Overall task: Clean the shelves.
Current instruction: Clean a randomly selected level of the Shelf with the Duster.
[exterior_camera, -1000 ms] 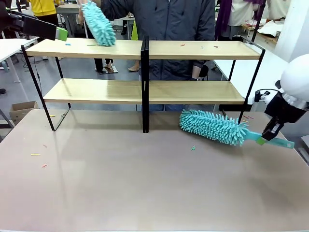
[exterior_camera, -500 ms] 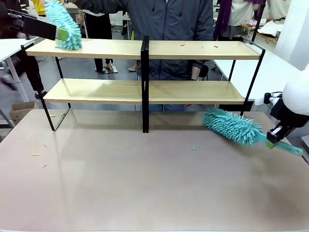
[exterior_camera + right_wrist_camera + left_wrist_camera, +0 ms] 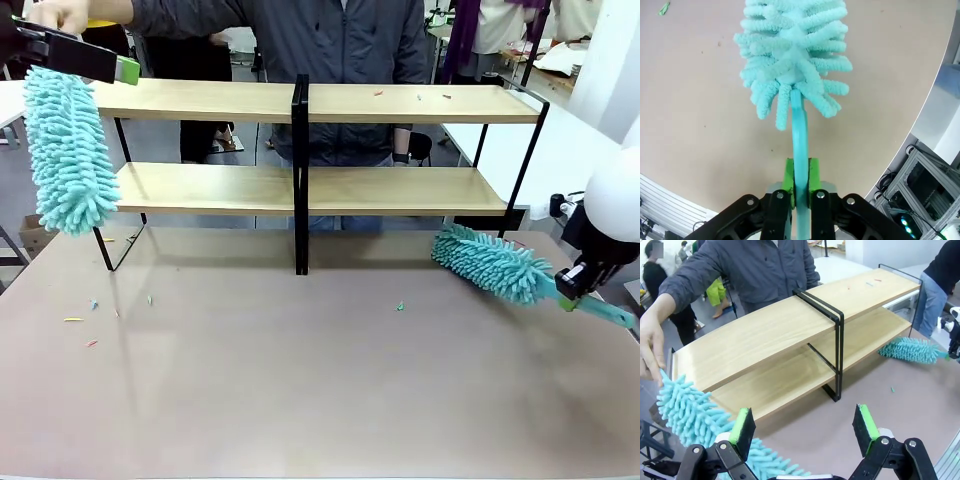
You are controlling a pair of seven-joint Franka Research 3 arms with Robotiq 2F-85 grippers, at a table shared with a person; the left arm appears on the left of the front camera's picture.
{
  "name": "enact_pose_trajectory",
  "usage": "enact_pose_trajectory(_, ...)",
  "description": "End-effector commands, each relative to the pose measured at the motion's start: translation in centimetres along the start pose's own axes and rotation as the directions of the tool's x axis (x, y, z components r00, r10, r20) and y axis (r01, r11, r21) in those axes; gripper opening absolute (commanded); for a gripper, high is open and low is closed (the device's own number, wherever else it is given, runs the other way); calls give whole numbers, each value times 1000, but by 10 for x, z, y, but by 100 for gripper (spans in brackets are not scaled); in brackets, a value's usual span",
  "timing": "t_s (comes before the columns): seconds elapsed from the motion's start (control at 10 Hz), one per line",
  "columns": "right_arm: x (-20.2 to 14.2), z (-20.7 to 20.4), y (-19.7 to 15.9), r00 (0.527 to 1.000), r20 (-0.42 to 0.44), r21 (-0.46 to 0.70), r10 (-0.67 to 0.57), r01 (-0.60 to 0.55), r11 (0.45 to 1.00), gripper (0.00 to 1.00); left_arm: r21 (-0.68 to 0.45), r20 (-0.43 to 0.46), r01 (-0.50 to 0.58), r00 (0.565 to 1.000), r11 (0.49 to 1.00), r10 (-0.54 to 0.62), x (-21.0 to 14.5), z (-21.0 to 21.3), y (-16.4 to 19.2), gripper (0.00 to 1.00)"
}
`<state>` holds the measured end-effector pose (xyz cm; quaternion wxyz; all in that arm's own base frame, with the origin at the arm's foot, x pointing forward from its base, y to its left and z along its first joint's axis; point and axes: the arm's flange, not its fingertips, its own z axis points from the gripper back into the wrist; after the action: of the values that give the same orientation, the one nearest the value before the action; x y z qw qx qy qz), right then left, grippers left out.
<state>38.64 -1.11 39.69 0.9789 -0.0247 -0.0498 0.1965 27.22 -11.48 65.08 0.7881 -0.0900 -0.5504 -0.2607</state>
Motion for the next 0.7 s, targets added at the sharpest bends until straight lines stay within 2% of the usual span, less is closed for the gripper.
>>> enact_pose_trajectory(0.0,3,-3,-3,1000,21,1,16,-16,1000,12,-1,3,-4,1000,1000,4,-1,0,0,100)
enact_pose_trajectory(0.2,0,-1,-1,1000,0,1,-2,2,1000,12,-1,3,-4,1000,1000,4,-1,0,0,100)
enact_pose_trajectory(0.4,5,20,35,998,13,-17,-69,69,997,12,-1,3,-4,1000,1000,4,-1,0,0,100)
enact_pose_trajectory(0.6,9,20,67,988,-20,-14,-153,153,988,12,-1,3,-4,1000,1000,4,-1,0,0,100)
